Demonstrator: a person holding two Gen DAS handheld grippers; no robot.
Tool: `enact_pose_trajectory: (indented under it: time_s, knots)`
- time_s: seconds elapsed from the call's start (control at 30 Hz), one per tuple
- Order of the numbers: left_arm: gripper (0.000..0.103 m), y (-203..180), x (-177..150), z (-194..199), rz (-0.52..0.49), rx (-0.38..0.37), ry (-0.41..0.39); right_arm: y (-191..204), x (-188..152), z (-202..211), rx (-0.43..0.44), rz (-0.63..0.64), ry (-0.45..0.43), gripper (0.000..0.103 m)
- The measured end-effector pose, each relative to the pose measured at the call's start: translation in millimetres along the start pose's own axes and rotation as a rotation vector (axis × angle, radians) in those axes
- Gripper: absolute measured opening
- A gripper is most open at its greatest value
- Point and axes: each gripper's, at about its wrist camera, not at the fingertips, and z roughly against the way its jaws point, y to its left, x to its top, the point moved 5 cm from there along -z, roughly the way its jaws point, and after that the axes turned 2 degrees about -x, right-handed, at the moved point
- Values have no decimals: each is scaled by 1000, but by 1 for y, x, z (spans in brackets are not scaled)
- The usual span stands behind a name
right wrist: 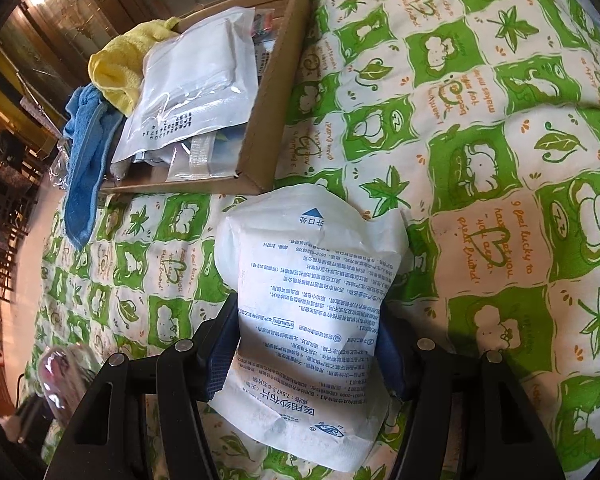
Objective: Organize soft objects
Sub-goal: 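Lift the hair-tie box with left tool while right tool holds the white bag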
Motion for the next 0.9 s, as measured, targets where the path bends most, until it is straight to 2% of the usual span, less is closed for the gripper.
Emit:
enact_pose_trajectory:
  time_s: [0.13, 0.2, 0.3, 0.33, 0.4, 0.43, 0.9]
  knots:
    - [89, -6, -1, -6, -2, 4, 2, 3, -2, 1, -3, 13, -3, 60]
    - [89, 5, -4, -1, -9, 4, 6, 6, -3, 0, -7, 25, -5, 59]
    - [89, -11, -4, -4, -14, 1, 6, 8, -4, 2, -5, 37, -11, 57]
    - [89, -1, -5, -6, -15, -1, 6, 10, -4, 3, -2, 41, -13, 56]
    - [89, -6, -12, -12, -15, -1, 2, 12, -4, 5, 4, 47, -18, 56]
    - [89, 3, -6, -8, -15, -2, 3, 13, -4, 5, 9, 48, -20, 56]
    - [89, 16, 0, -6, 3, -20, 6, 20, -4, 24, 43, 69, -64, 55]
